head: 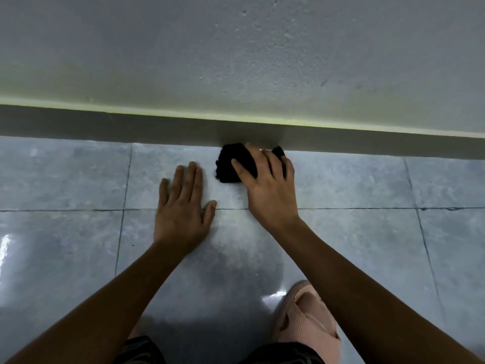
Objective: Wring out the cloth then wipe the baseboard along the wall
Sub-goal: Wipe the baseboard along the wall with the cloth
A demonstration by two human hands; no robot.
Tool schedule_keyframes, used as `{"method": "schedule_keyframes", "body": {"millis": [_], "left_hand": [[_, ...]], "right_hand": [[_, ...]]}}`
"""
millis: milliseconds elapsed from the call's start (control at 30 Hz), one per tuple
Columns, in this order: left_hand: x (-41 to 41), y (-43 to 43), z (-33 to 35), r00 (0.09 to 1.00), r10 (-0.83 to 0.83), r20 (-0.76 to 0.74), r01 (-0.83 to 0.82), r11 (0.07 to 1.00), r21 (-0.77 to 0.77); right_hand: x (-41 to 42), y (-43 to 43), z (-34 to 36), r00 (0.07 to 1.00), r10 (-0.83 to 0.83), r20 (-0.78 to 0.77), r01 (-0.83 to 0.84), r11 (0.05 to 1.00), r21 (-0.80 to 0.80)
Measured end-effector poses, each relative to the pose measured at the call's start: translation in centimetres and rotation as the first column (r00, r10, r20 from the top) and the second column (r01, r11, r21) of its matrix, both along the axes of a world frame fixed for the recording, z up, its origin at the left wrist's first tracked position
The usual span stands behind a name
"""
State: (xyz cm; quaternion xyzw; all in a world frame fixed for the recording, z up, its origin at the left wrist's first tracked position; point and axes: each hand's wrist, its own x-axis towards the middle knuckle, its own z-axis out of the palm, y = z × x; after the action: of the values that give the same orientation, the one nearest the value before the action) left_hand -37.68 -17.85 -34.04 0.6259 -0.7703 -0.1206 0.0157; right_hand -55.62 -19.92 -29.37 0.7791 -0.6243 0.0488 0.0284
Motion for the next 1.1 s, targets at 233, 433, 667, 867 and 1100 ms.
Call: {"method": "schedule_keyframes", "body": {"millis": [233, 433, 667, 867, 1100], "left_hand": [[-0.1, 0.1, 0.3, 1.0, -0.006, -0.014, 0.006, 1.0, -0.001], [-0.2, 0.1, 0.2, 1.0, -0.011, -0.018, 0.01, 1.0, -0.007], [-0.4, 0.0, 0.2, 1.0, -0.015, -0.006, 0.015, 1.0, -0.005], [-0.1, 0.0, 0.3, 0.999, -0.036, 0.014, 0.036, 0.999, 0.027], [-0.4, -0.1, 0.0, 0.999, -0.034, 0.002, 0.034, 0.999, 0.003]], "right_hand": [[1.6, 0.1, 0.4, 0.949, -0.227, 0.218, 0.2, 0.97, 0.136], [2.0, -0.3, -0.3, 0.969, -0.242, 0.046, 0.216, 0.924, 0.314], [0.2, -0.1, -1.0, 0.988, -0.151, -0.039, 0.154, 0.906, 0.393], [-5.3, 0.5, -1.2, 0.957, -0.281, -0.072, 0.287, 0.881, 0.376], [-2.3, 0.1, -0.6, 0.954, -0.298, -0.035, 0.285, 0.865, 0.413]]}}
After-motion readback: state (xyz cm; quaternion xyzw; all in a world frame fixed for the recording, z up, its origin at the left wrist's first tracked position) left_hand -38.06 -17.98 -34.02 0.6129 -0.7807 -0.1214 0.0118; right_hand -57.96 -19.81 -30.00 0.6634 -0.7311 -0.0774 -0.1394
